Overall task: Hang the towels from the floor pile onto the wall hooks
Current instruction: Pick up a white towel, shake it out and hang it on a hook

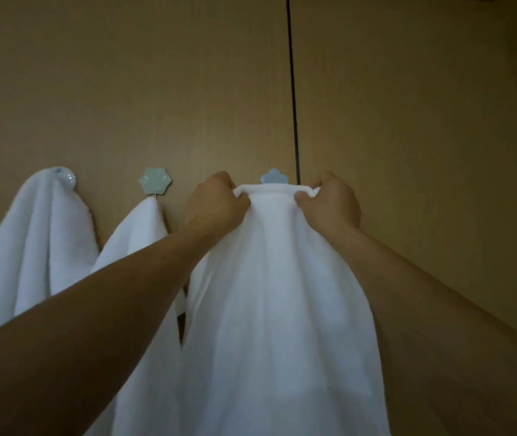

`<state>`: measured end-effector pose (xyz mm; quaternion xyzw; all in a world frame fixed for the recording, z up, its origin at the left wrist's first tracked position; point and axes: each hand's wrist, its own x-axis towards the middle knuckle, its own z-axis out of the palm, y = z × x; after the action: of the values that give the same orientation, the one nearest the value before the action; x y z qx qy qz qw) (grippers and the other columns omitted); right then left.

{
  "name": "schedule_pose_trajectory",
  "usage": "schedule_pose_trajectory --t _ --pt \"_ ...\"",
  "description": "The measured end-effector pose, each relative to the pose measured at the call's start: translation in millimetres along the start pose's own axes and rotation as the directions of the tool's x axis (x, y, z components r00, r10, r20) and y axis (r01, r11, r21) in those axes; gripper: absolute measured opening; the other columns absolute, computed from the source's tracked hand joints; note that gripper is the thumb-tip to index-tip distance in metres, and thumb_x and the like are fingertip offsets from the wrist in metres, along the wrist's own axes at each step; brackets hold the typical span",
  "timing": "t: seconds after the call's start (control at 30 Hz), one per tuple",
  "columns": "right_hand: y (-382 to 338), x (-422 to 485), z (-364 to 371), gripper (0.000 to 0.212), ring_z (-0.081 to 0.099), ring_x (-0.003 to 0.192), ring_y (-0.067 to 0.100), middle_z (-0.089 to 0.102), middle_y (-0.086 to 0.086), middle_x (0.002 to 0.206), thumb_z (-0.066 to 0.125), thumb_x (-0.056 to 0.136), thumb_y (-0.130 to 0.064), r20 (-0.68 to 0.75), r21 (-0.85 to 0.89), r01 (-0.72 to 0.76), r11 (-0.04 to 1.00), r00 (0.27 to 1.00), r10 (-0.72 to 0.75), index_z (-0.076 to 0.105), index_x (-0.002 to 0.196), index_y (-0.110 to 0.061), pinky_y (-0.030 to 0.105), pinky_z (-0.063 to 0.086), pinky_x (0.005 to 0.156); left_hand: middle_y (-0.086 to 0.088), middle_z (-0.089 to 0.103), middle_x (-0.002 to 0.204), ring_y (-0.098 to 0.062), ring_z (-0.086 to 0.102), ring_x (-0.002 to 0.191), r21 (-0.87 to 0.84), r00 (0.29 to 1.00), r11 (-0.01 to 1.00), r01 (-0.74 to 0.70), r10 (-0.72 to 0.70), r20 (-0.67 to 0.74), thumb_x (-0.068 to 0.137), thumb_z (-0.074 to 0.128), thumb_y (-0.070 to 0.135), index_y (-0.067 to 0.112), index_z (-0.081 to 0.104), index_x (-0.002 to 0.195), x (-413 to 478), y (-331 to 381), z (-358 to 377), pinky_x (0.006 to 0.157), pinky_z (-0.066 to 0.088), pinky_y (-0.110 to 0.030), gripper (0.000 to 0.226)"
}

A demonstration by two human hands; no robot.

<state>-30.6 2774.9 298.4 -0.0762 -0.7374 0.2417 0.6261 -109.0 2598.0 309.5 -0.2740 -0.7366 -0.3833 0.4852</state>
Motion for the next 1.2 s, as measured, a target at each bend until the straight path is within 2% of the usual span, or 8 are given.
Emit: schedule_pose_trajectory --t 0.17,0.27,0.43,0.6,0.87,1.0,1.1,1.2 --pt "2.6 -13.3 -3.7 0.025 0.061 0.079 0.02 0.061 -0.001 0.085 0.075 0.072 -0.03 0.187 0.101 -0.185 0.978 0.969 0.164 0.06 0.086 -0.017 0.031 0.049 0.067 -0.002 0.057 0.066 -0.016 0.055 0.06 -0.141 0.892 0.931 0.336 -0.267 0.364 0.067 0.076 0.024 0.009 0.058 0.067 -15.1 11.9 -9.9 0.046 0.034 -0.023 0.023" --pt "-1.4 -15.0 -7.8 0.032 0.055 0.063 0.017 0.055 0.0 0.072 0.077 0.07 -0.035 0.246 0.039 -0.233 0.972 0.945 0.217 0.053 0.071 -0.015 0.025 0.041 0.054 -0.003 0.057 0.067 -0.016 0.054 0.059 -0.052 0.862 0.939 0.339 -0.288 0.417 0.069 0.075 0.025 0.009 0.057 0.068 -17.1 20.8 -13.7 0.045 0.033 -0.024 0.024" --pt "-7.8 -20.8 -10.4 0.065 0.047 0.104 0.026 0.048 0.006 0.116 0.079 0.064 -0.05 -0.068 -0.379 0.001 0.925 0.997 -0.029 0.052 0.115 -0.02 0.034 0.035 0.079 -0.003 0.053 0.102 -0.022 0.052 0.092 0.489 0.984 0.86 -0.144 0.07 0.167 0.063 0.076 0.042 0.017 0.046 0.109 -16.0 35.2 -14.3 0.068 0.038 -0.031 0.06" --pt "1.3 -37.3 5.0 0.028 0.045 0.09 0.022 0.052 0.002 0.098 0.063 0.082 -0.02 -0.025 -0.406 0.405 0.819 0.891 -0.453 0.066 0.11 -0.025 0.029 0.031 0.074 -0.006 0.052 0.107 -0.026 0.045 0.098 0.684 0.783 0.492 -0.539 0.593 0.19 0.087 0.051 0.019 0.016 0.057 0.109 -31.9 27.2 8.4 0.076 0.03 -0.036 0.024" --pt "4.2 -34.9 10.0 0.016 0.055 0.084 0.016 0.055 -0.007 0.088 0.047 0.093 -0.038 0.101 -0.06 0.346 0.936 0.935 -0.34 0.052 0.078 -0.039 0.034 0.044 0.065 -0.012 0.05 0.113 -0.025 0.044 0.091 0.46 0.787 0.648 -0.608 0.571 0.235 0.093 0.041 0.018 0.007 0.051 0.128 -29.8 11.6 16.0 0.069 0.023 -0.03 0.038" --pt "3.0 -29.4 13.5 0.025 0.051 0.103 0.017 0.053 0.0 0.115 0.054 0.093 -0.024 0.194 -0.151 0.41 0.9 0.905 -0.38 0.06 0.117 -0.021 0.035 0.047 0.079 -0.007 0.052 0.108 -0.017 0.036 0.084 0.266 0.812 0.767 -0.584 0.551 0.194 0.088 0.047 0.035 0.01 0.053 0.114 -34.7 12.5 11.7 0.074 0.028 -0.028 0.036" --pt "-1.1 -34.4 12.1 0.024 0.052 0.098 0.018 0.056 0.0 0.104 0.054 0.089 -0.019 0.174 -0.08 0.324 0.943 0.936 -0.307 0.062 0.112 -0.019 0.035 0.046 0.081 -0.002 0.053 0.102 -0.021 0.046 0.092 0.255 0.862 0.825 -0.505 0.467 0.197 0.082 0.053 0.049 0.016 0.054 0.109 -42.2 13.5 14.6 0.077 0.028 -0.03 0.043" --pt "-3.8 -34.9 9.1 0.016 0.052 0.076 0.016 0.055 -0.005 0.08 0.049 0.089 -0.013 0.233 0.001 0.224 0.975 0.948 -0.218 0.063 0.083 -0.018 0.029 0.041 0.064 0.005 0.054 0.081 -0.018 0.046 0.085 0.258 0.914 0.896 -0.362 0.287 0.286 0.08 0.06 0.045 0.024 0.044 0.071 -39.9 22.1 13.9 0.072 0.032 -0.029 0.028"
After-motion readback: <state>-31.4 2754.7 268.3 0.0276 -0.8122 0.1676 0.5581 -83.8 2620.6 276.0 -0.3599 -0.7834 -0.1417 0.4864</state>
